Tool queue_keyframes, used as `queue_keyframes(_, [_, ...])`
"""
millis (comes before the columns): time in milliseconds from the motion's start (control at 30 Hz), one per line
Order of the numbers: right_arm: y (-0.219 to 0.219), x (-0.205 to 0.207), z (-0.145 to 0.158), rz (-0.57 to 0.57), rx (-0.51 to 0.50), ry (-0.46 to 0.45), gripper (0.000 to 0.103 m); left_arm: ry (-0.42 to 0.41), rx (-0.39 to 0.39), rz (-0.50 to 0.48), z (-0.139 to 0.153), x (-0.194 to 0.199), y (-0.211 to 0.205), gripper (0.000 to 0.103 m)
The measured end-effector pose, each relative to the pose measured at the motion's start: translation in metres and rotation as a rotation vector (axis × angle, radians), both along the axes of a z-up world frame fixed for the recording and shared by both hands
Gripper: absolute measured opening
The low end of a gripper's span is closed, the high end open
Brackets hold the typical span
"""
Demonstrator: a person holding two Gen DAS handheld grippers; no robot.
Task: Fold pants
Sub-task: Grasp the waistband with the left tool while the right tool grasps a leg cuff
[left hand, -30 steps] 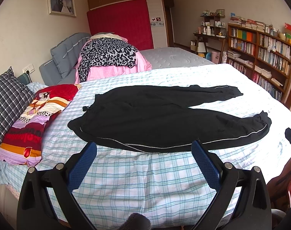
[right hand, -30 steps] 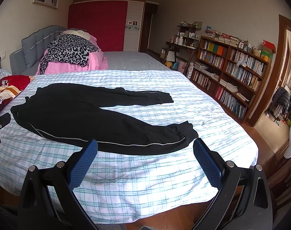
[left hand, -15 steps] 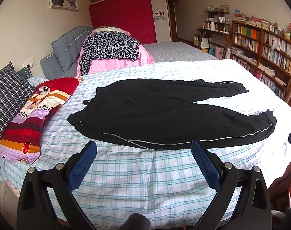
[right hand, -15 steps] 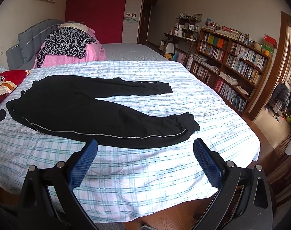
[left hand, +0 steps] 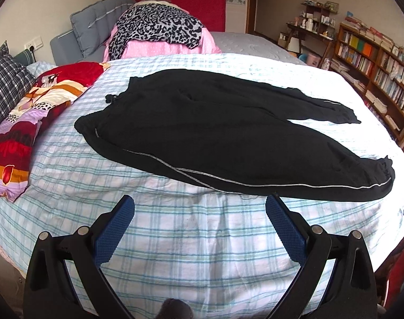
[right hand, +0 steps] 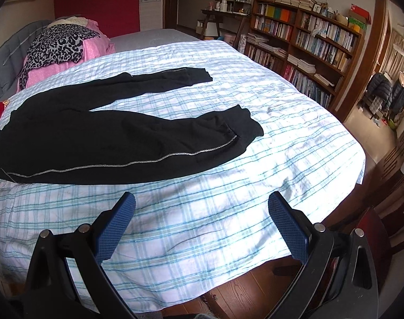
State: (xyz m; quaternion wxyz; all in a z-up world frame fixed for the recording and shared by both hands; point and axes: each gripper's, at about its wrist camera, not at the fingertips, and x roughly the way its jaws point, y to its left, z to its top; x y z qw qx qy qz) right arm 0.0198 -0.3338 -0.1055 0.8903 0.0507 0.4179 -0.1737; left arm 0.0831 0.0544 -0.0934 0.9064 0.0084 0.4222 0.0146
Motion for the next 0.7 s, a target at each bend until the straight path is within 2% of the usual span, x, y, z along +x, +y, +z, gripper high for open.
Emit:
queue_keyframes(133, [-0.028, 0.007, -0.019, -0.041, 0.068, 0.015, 0.101, 0.067, 0.024, 0.055, -0.025, 0.019, 0.020, 0.098])
queue_keyframes(367, [-0.095, 0.030, -0.038, -0.139, 0.278, 0.003, 0.101, 0.138, 0.066, 0.159, -0.055, 0.048, 0.067, 0.098])
queue_keyframes(567, [-0.146, 0.063, -0.052, -0.236, 0.357, -0.015, 0.101, 0.164, 0.035, 0.216, -0.066, 0.067, 0.102, 0.098])
queue_keyframes(700, [-0.166, 0.082, -0.065, -0.275, 0.378, -0.003, 0.101, 0.154, 0.086, 0.270, -0.070, 0.081, 0.117, 0.098])
